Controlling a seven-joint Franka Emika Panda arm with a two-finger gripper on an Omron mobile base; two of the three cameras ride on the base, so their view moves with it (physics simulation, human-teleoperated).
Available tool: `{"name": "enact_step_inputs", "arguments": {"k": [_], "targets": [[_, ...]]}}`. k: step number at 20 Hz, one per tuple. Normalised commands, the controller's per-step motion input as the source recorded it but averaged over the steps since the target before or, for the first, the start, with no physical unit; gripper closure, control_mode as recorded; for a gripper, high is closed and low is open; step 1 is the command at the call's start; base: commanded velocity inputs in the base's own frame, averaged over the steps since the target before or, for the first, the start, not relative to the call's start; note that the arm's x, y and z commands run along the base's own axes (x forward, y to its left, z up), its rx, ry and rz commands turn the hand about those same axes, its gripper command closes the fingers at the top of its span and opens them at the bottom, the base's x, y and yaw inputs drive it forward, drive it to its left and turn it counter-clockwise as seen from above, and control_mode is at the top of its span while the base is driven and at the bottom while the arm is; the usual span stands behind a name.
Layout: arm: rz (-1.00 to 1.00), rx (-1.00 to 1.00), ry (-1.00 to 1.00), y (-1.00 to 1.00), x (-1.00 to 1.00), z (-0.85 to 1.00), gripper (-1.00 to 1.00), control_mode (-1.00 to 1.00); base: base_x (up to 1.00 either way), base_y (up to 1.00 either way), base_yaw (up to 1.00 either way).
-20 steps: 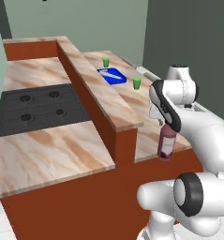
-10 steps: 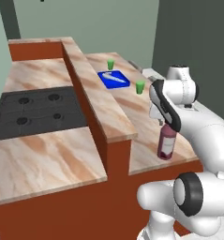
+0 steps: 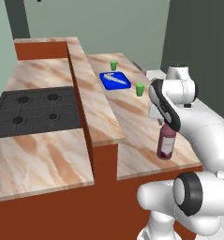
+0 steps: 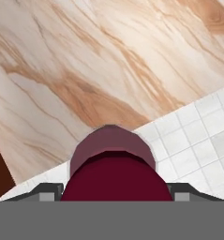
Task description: Place the drinks on the dining counter in a tight cluster.
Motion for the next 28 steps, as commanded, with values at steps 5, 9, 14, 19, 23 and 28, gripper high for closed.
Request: {"name": "enact_step_inputs", "arguments": {"k": [5, 9, 14, 19, 23, 28], "targets": [[0.0, 0.0, 0.0, 0.0, 0.0, 0.0, 1.0, 1.0, 0.25, -0.49, 0.08], [0.0, 0.0, 0.0, 0.0, 0.0, 0.0, 1.0, 1.0, 0.35, -0.47, 0.07], [0.0, 0.0, 0.0, 0.0, 0.0, 0.0, 1.0, 1.0, 0.46, -0.35, 0.11], [0.0, 0.0, 0.0, 0.0, 0.0, 0.0, 1.0, 1.0, 0.3, -0.22, 0.11], [0.0, 0.0, 0.0, 0.0, 0.0, 0.0, 1.0, 1.0, 0.31, -0.2, 0.08], [0.0, 0.0, 0.0, 0.0, 0.0, 0.0, 1.0, 1.0, 0.19, -0.11, 0.03]]}}
